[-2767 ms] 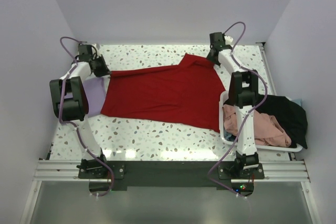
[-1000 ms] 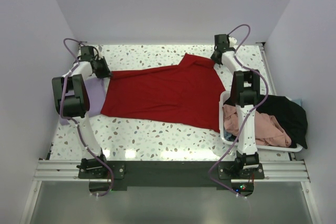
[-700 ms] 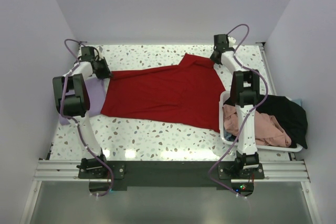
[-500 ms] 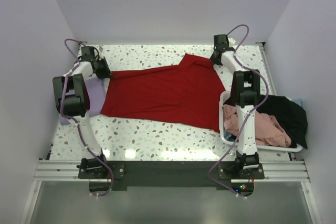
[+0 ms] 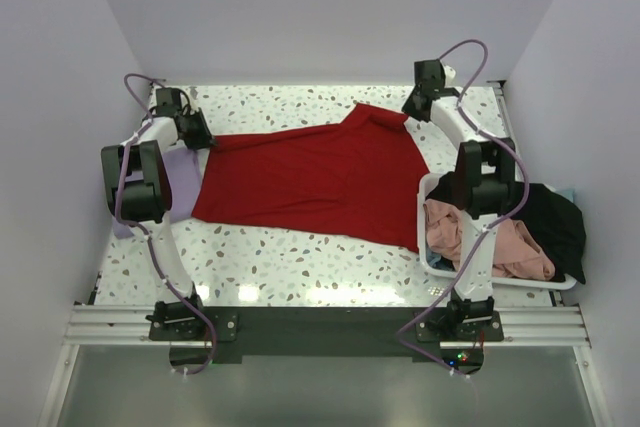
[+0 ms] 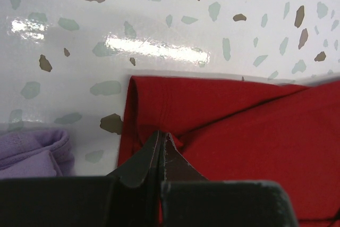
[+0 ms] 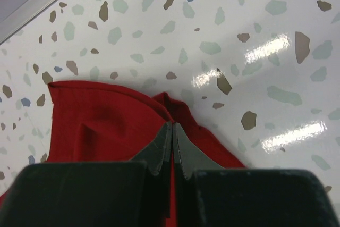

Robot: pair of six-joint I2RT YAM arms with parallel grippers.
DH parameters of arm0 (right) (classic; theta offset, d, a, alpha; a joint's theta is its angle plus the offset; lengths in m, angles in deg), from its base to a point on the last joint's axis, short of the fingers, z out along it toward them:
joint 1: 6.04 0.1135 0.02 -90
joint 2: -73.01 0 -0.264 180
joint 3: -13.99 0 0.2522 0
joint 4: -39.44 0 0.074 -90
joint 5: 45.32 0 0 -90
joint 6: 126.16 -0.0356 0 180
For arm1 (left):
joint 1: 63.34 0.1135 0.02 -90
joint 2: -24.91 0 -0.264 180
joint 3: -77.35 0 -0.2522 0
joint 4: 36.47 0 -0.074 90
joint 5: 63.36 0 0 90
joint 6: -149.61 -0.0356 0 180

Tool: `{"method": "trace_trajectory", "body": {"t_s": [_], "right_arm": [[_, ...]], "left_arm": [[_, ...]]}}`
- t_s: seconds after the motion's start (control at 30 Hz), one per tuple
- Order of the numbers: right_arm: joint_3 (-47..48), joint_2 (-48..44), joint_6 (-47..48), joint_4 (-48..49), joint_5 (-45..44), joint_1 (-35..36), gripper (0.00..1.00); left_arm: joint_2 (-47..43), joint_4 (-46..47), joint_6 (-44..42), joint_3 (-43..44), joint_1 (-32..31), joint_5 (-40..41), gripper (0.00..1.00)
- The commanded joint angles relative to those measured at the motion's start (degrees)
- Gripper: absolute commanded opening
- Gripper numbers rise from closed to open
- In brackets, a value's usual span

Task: Fold and stack the t-shirts
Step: Fold the tshirt

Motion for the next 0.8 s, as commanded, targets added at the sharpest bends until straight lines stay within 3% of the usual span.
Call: {"method": "trace_trajectory", "body": {"t_s": [0.0,0.77], "right_arm": [[-3.7,-5.8,-0.2,3.2,2.3,0.1,0.00],[-29.9,-28.8,1.2,5.8,8.5,1.1,0.00]], "left_arm": [[-3.0,1.3,0.5,0.5,-0.2,-1.0,0.00],[-12.4,2.2,0.5,-8.6,-0.1,2.4,0.00]]}}
